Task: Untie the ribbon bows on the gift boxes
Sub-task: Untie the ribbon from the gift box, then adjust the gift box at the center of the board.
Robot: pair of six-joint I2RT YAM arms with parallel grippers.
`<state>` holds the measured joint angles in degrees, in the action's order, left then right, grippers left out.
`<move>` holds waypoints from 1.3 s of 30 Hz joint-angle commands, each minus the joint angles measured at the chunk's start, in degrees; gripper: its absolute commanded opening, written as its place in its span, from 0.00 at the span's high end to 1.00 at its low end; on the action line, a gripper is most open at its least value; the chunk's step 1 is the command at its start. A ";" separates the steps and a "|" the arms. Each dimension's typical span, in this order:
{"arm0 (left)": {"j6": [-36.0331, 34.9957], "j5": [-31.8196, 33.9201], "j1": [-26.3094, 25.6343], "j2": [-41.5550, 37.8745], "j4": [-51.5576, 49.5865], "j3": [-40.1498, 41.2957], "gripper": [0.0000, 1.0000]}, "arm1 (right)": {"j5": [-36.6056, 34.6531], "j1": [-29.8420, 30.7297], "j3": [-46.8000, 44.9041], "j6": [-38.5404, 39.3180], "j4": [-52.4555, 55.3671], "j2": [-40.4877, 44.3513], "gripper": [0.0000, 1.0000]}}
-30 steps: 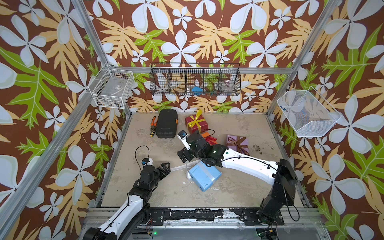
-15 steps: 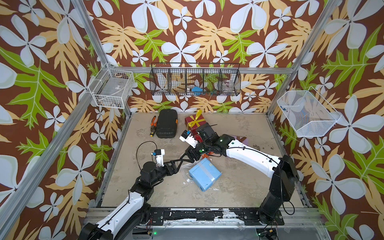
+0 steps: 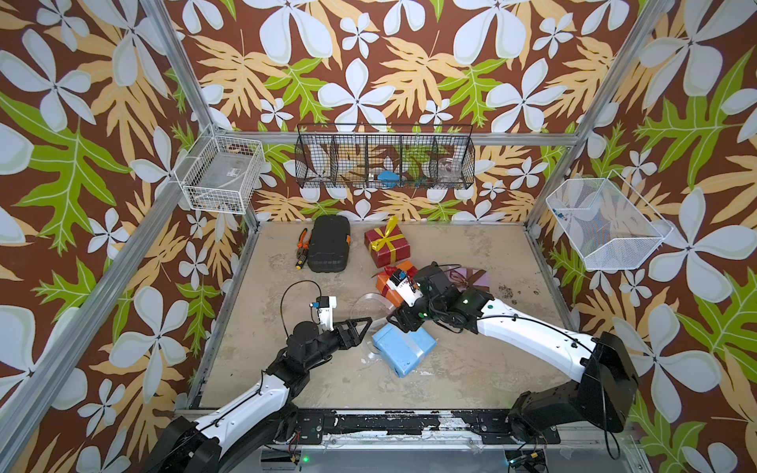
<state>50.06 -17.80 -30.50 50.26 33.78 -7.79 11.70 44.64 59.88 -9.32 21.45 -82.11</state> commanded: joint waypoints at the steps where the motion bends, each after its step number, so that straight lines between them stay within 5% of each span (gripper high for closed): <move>1: 4.27 4.27 -3.92 -0.69 1.46 1.21 0.11 | -3.34 -2.44 -6.38 -3.31 -3.63 3.10 0.31; 9: 10.26 10.57 -14.64 3.81 7.84 4.19 0.10 | 3.26 -6.90 -17.52 -6.37 -8.92 7.58 0.30; 26: 9.06 12.01 -15.35 28.09 26.21 -4.56 0.08 | 20.11 -6.24 -27.49 -16.87 -20.98 9.95 0.39; 32: 8.58 9.43 -10.17 26.34 22.75 -3.91 0.09 | 6.77 -6.32 -24.76 -13.07 -11.22 13.70 0.29; 39: -3.38 13.99 -10.01 12.90 -3.78 -6.68 0.09 | 1.83 -5.01 -19.60 -11.52 -6.68 15.70 0.34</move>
<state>52.64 -5.80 -40.64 66.04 41.56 -14.35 16.23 38.85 38.94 -22.28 12.84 -66.24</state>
